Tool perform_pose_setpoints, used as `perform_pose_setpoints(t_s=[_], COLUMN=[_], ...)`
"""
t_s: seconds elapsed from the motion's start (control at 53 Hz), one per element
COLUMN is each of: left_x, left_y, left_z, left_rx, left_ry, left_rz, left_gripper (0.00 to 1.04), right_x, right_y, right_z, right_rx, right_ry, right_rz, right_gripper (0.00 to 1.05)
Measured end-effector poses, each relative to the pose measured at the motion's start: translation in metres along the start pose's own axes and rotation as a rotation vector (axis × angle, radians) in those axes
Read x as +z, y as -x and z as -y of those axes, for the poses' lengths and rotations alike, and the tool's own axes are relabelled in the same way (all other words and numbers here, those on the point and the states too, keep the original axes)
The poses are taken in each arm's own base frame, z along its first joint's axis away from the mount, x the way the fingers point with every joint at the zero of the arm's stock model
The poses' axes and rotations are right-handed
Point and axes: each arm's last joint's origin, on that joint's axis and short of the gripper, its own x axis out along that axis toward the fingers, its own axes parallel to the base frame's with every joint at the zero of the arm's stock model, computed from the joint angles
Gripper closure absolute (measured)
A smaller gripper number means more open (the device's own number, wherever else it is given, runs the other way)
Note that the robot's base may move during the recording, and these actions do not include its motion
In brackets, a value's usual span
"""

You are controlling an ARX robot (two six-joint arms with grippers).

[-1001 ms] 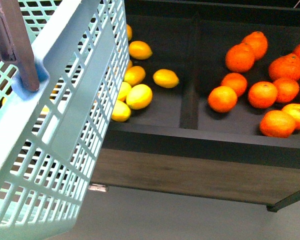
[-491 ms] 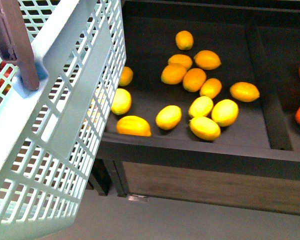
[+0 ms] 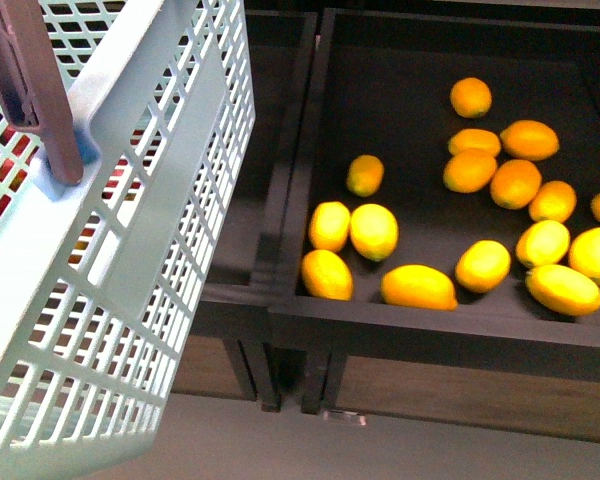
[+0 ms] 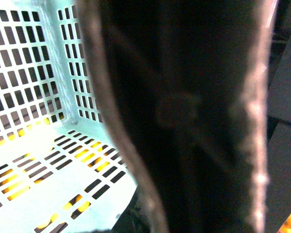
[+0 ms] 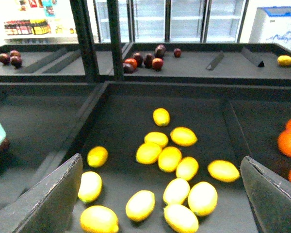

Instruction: Pick lemon and mango into basket

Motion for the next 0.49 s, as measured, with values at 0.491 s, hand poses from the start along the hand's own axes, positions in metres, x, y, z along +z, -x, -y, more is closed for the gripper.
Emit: perform_pose_setpoints(t_s=[0.491], left_x=[0.0], left_y=[0.0], left_z=[0.0], left_rx=[0.0], left_ry=[-0.001], left_rz=[-0.001], left_gripper=[1.01], right_x=[0.0], right_y=[0.0], right_z=[0.0001], right_rx=[-0.002], right_ry=[0.0], right_rz=[0.0], right_gripper=[0.09])
